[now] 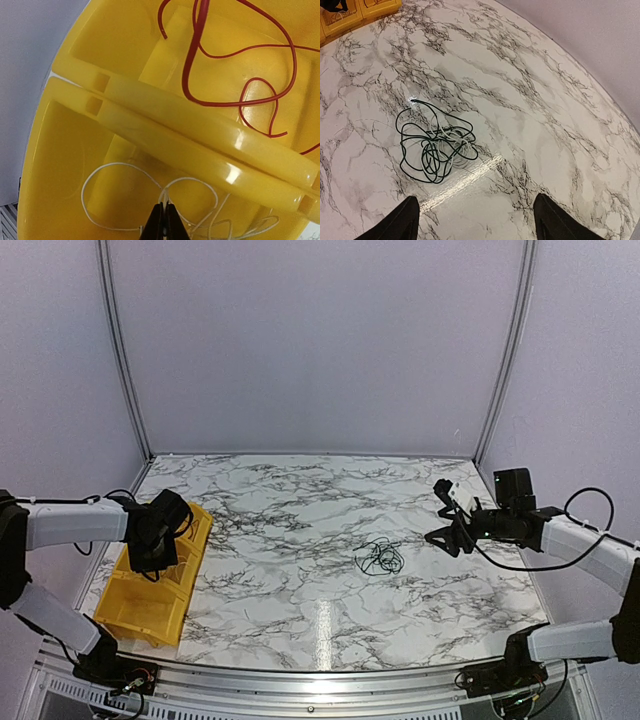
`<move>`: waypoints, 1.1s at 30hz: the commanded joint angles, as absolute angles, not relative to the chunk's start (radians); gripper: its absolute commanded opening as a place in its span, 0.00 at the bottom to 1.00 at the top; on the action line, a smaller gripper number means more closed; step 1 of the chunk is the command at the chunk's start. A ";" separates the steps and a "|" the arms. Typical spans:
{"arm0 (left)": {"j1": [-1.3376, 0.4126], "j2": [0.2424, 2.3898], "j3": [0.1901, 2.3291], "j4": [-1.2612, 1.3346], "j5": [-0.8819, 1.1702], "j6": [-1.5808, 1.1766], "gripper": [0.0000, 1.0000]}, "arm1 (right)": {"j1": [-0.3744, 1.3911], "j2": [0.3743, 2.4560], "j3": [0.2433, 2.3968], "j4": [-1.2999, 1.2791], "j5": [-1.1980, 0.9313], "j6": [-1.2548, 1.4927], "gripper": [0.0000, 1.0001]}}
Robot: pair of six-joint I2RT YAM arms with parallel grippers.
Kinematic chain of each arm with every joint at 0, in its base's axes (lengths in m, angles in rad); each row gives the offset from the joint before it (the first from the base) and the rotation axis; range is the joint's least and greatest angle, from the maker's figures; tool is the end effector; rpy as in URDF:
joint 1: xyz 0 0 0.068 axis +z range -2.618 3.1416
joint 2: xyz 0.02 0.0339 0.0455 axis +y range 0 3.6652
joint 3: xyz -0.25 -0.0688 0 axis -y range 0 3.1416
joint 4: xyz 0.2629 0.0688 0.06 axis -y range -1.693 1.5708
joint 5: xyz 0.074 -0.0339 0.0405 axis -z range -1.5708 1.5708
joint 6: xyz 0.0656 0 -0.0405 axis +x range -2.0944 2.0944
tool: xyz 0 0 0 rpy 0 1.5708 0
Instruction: Untangle the cables
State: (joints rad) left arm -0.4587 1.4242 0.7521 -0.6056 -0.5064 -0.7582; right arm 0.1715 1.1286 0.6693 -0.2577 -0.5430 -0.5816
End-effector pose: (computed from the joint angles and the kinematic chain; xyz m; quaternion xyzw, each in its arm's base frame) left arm 0.2513 -0.0886 0.1183 -0.1791 0.9416 0.1225 0.2576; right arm 0.2636 0.0801 0.1912 -0.4257 0.7746 0.1578 0.4402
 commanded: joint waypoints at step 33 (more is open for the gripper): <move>-0.737 1.029 0.814 -0.165 -0.086 -0.574 0.53 | 0.396 1.495 1.092 -0.557 -0.448 -0.691 0.58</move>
